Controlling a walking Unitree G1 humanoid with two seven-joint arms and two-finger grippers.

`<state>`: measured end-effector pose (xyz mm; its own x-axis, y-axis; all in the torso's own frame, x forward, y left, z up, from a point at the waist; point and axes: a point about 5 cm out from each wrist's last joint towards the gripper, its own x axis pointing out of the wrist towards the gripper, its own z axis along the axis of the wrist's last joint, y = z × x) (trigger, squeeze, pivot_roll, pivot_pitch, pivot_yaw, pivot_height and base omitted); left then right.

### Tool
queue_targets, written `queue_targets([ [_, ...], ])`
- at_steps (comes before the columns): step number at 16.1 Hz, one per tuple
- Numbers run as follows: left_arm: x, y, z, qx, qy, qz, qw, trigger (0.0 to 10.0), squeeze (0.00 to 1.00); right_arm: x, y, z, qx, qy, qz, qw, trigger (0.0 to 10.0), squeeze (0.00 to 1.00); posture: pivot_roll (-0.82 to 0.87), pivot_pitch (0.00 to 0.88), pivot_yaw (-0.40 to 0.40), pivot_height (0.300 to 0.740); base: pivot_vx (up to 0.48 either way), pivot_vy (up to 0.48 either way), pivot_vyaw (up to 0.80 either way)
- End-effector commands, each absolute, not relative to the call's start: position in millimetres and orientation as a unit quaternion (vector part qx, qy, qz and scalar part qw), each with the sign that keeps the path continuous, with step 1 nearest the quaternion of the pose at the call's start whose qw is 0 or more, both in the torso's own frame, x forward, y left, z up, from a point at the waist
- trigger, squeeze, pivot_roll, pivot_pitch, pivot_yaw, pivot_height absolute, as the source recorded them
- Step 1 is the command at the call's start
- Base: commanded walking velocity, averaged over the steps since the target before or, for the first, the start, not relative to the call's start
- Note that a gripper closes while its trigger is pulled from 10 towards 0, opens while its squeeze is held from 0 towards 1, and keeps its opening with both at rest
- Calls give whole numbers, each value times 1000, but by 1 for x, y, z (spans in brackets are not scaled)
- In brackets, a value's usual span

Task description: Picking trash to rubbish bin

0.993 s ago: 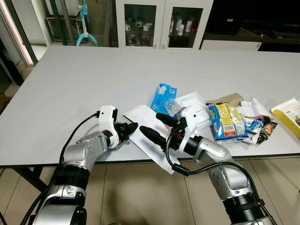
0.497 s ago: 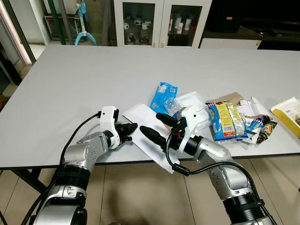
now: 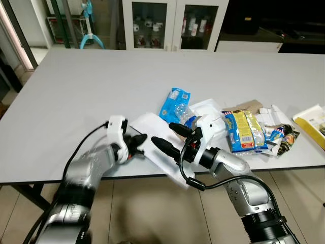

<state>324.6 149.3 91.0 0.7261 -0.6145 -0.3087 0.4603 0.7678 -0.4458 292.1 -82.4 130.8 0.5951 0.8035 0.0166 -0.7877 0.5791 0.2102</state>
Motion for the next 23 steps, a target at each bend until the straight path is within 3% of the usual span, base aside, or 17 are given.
queue_targets([
  [1, 323, 145, 107, -173, 184, -344, 904, 10000, 0, 294, -85, 134, 101, 40, 444, 889, 10000, 0, 8, 31, -31, 740, 0, 0, 0],
  [8, 314, 183, 160, -149, 66, -407, 898, 10000, 0, 296, -86, 135, 100, 38, 445, 889, 10000, 0, 16, 28, -37, 740, 0, 0, 0],
  [12, 319, 202, 191, -234, -33, -368, 899, 10000, 0, 299, -87, 137, 103, 31, 439, 892, 10000, 0, 19, 28, -43, 740, 0, 0, 0],
  [16, 329, 207, 204, -281, -93, -292, 909, 10000, 0, 305, -93, 142, 112, 18, 415, 903, 10000, 0, 17, 26, -48, 740, 0, 0, 0],
  [19, 339, 226, 224, -346, -165, -183, 905, 10000, 0, 309, -97, 148, 121, -2, 396, 910, 10000, 0, 14, 26, -49, 740, 0, 0, 0],
  [21, 349, 239, 235, -254, -180, -32, 950, 10000, 0, 319, -104, 157, 130, -28, 345, 929, 10000, 0, 18, 27, -51, 740, 0, 0, 0],
  [23, 352, 236, 232, -155, -171, 22, 973, 10000, 0, 331, -115, 164, 137, -52, 276, 950, 10000, 0, 14, 25, -49, 740, 0, 0, 0],
])
